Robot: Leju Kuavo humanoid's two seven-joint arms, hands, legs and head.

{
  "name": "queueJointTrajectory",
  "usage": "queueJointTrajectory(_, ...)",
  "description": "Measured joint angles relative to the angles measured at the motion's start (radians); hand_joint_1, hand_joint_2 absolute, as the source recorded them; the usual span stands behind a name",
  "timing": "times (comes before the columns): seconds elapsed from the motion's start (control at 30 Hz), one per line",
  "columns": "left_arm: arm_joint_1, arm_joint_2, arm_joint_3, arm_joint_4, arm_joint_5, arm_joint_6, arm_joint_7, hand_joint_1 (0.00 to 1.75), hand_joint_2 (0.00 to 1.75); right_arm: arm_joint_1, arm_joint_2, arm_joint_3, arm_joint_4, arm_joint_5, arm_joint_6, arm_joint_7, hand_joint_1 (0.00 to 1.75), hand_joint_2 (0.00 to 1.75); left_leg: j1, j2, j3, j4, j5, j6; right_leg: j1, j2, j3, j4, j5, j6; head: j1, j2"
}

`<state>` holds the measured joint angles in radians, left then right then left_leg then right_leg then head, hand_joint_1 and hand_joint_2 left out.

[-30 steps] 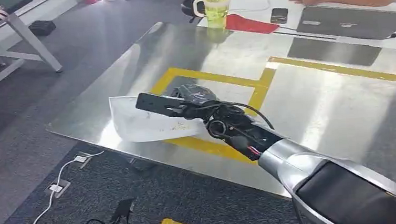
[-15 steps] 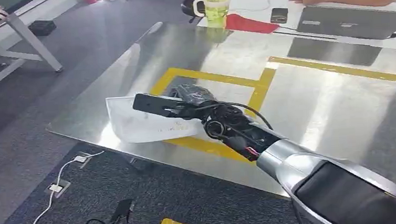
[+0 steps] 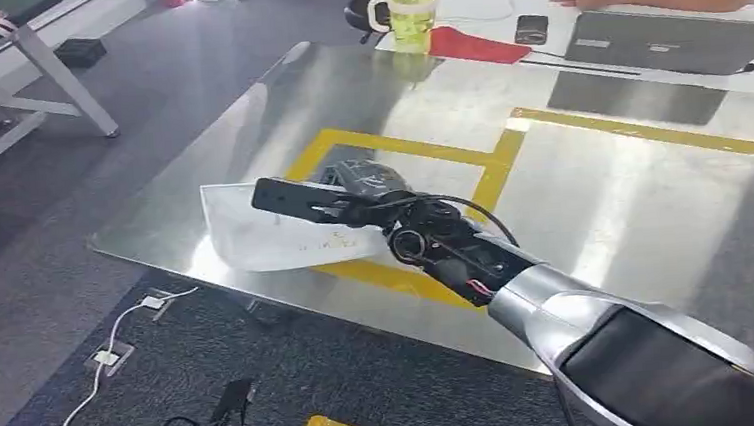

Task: Take the parts from the cabinet and place them on the table.

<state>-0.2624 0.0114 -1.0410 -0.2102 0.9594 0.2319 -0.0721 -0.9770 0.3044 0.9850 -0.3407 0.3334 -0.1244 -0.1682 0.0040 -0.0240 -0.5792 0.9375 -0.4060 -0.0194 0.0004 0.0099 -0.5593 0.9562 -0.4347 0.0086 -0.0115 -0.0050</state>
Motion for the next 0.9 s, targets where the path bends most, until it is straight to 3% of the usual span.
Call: queueJointTrajectory(0.9,0.0,0.003,0.0,0.0,0.009,-0.002,0.0,0.0,1.75,0.0,0.006,0.0,-0.001,0.007,0.008,-0.005,1.75,1.75,0.0,0.0,0.0,0.0,0.0,0.0,0.0,0.0,0.0,0.0,0.0,0.0,0.0,0.0)
